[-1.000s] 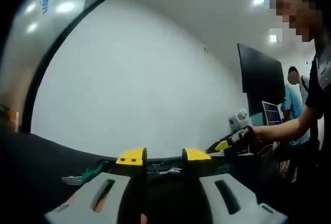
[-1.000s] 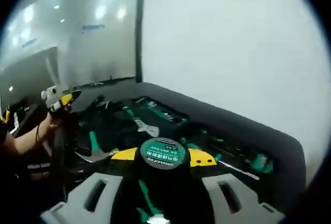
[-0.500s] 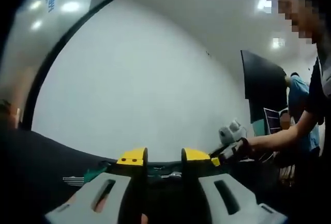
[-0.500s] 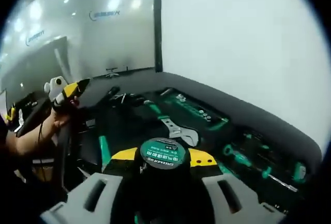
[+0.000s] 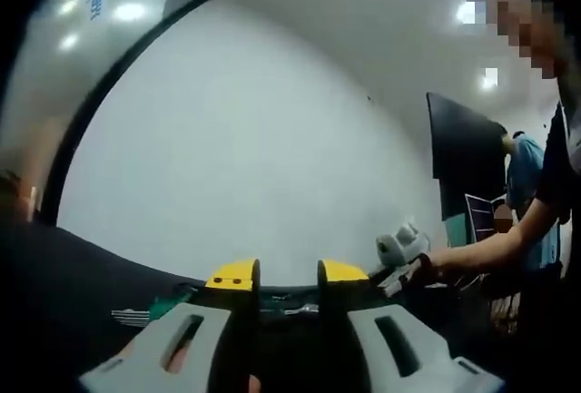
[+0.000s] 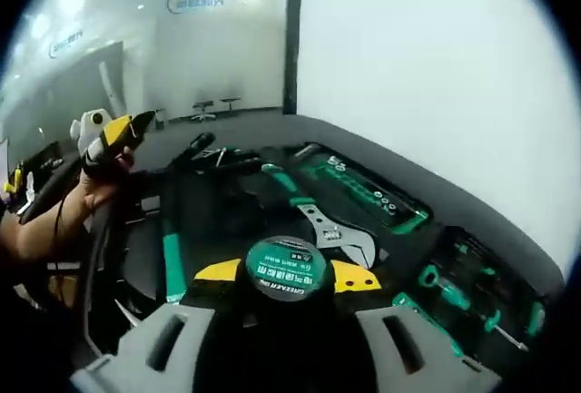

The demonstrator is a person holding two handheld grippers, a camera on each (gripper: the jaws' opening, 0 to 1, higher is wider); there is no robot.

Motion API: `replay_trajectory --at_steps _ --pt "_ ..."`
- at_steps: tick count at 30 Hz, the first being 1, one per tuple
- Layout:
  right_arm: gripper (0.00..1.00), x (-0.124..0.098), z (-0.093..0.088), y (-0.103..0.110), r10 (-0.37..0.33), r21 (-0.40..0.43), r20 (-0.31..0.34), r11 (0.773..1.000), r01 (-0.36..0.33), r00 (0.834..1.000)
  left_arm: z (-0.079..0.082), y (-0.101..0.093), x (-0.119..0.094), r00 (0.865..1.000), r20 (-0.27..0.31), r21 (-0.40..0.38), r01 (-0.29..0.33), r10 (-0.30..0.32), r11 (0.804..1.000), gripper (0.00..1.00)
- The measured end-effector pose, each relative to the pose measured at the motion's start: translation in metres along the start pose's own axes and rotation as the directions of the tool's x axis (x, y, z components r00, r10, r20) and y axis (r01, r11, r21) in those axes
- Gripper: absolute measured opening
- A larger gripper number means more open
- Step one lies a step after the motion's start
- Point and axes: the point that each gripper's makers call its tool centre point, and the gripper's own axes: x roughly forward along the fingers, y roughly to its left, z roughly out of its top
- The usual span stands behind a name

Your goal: Pick up the tools and put them into their designated positions in the toolbox.

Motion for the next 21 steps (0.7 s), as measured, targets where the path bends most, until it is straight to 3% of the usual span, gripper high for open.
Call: replay_trajectory --at_steps 4,10,14,15,17,18,21 --pt "0.33 0.002 -0.002 -0.003 -0.035 -0.09 -0.007 0.995 0.034 0.999 0.0 0.002 0.0 1.0 0.001 0.0 0.0 0.0 1.0 0.28" --pt "0.34 0.003 0.001 0.004 0.012 -0.066 -0.009 0.998 -0.013 1.0 0.0 0.001 0.0 1.0 -0.002 0.002 -0.001 0.001 1.0 0.28" --pt "0.34 -0.006 0.025 0.003 -0.012 0.017 0.103 1.0 0.011 0.995 -0.001 0.001 0.0 1.0 -0.002 0.002 -0.001 0.001 1.0 0.28" --pt "0.25 -0.011 0.036 0.0 -0.04 0.055 0.157 0.998 0.031 0.987 0.0 0.002 0.0 1.0 -0.001 0.002 -0.001 0.001 1.0 0.28" --pt "0.05 -0.013 0.041 -0.004 -0.08 0.087 0.191 0.994 0.064 0.978 0.001 0.002 0.0 1.0 0.004 0.0 0.0 0.0 1.0 0.28" --pt "0.0 -0.01 0.039 -0.004 -0.092 0.092 0.184 0.993 0.076 0.979 0.001 0.003 0.0 1.0 0.005 -0.001 -0.001 0.001 1.0 0.28" --pt "0.0 0.004 0.03 -0.003 -0.115 0.089 0.165 0.991 0.101 0.98 0.001 0.004 0.0 1.0 0.006 -0.003 -0.002 0.002 1.0 0.28"
